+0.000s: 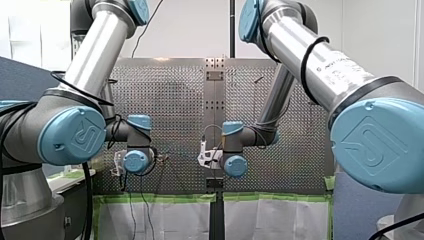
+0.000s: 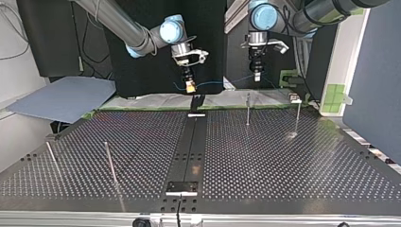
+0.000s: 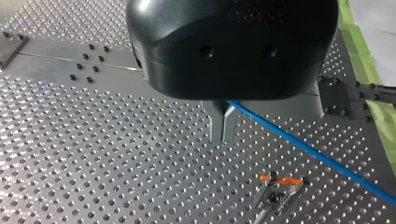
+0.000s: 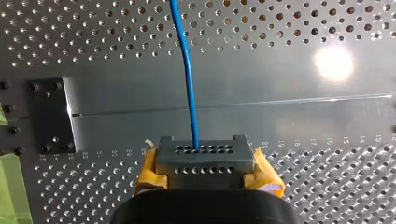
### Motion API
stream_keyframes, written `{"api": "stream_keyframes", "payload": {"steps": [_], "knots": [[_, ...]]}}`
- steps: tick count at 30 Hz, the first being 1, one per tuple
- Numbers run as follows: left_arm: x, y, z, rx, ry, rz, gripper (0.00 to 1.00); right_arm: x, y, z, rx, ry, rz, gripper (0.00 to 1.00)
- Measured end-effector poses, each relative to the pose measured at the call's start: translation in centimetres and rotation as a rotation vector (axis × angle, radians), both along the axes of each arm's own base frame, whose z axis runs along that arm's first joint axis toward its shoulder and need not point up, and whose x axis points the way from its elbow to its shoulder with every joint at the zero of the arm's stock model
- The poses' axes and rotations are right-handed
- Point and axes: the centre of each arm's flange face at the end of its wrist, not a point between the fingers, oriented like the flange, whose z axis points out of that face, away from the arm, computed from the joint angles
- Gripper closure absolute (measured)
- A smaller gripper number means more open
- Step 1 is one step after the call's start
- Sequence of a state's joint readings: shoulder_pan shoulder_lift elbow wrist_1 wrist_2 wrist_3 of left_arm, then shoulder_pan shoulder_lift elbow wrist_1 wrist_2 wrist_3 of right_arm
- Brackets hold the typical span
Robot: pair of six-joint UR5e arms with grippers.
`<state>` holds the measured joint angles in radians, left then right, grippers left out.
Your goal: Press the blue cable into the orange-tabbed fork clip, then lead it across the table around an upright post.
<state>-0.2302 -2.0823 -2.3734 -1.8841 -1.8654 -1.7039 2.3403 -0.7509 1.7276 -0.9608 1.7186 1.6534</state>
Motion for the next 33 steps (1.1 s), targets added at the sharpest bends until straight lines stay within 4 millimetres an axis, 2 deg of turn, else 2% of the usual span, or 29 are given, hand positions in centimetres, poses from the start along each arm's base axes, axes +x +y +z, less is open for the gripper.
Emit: {"api": "stream_keyframes", "payload": {"steps": [5,14,19,27,33], "knots": [[1.1,0.3,-0.5,0.002,0.009,0.009,1.00,0.4,-0.8,-1.3,0.017,0.018,0.011,1.00],[4.5,0.1,-2.3,-0.021,-0.008,0.008,1.00,0.3,-2.3,-4.8,0.053,0.053,0.005,1.00],[5.6,-0.2,-3.9,-0.024,0.019,0.006,1.00,0.1,-3.3,-4.9,0.050,0.051,-0.001,1.00],[5.4,0.3,-6.7,-0.013,0.084,0.017,1.00,0.2,-4.6,-4.4,0.044,0.053,-0.006,1.00],[5.9,0.7,-7.3,-0.011,0.091,0.016,1.00,0.5,-4.7,-4.3,0.039,0.055,0.015,1.00]]}}
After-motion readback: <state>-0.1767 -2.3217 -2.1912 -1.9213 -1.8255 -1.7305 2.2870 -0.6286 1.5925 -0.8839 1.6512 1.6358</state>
